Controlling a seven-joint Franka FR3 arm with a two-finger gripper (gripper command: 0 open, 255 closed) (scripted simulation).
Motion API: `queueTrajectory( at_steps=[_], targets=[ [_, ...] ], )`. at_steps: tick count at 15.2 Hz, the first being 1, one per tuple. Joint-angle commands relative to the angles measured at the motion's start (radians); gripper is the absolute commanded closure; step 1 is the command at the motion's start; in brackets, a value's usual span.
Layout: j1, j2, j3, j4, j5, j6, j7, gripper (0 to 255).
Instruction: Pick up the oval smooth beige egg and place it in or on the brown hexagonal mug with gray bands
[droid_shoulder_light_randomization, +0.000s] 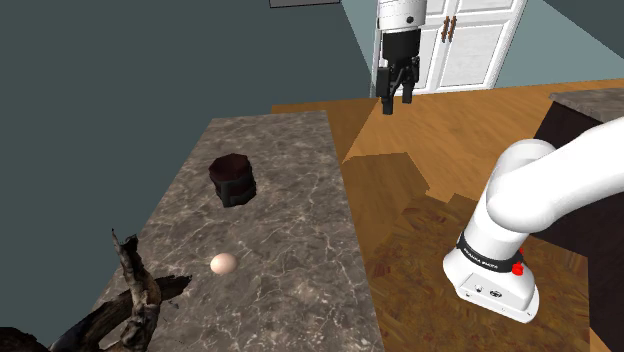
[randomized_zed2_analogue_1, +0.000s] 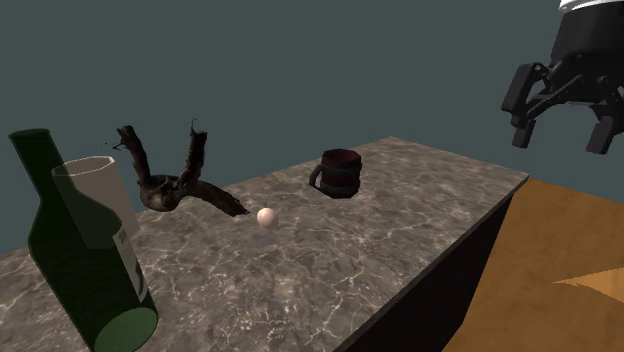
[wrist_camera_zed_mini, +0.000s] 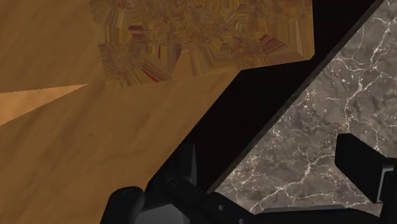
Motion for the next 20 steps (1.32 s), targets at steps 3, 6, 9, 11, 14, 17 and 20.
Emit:
queueTrajectory(
  at_steps=[3,6,9,11,14,17,20],
  targets=[
    [0.018,0.017,0.03,-0.025,0.026,0.055,0.02,0],
    [0.045,0.051,0.075,-0.053,0.062,0.138,0.049,0],
    [0.072,0.095,0.121,-0.071,0.095,0.223,0.076,0],
    [0.089,0.131,0.152,-0.078,0.114,0.28,0.094,0],
    [0.114,0.191,0.199,-0.078,0.137,0.364,0.121,0],
    [0.135,0.26,0.246,-0.068,0.154,0.447,0.148,0],
    [0.153,0.337,0.293,-0.047,0.16,0.527,0.178,0]
  ],
)
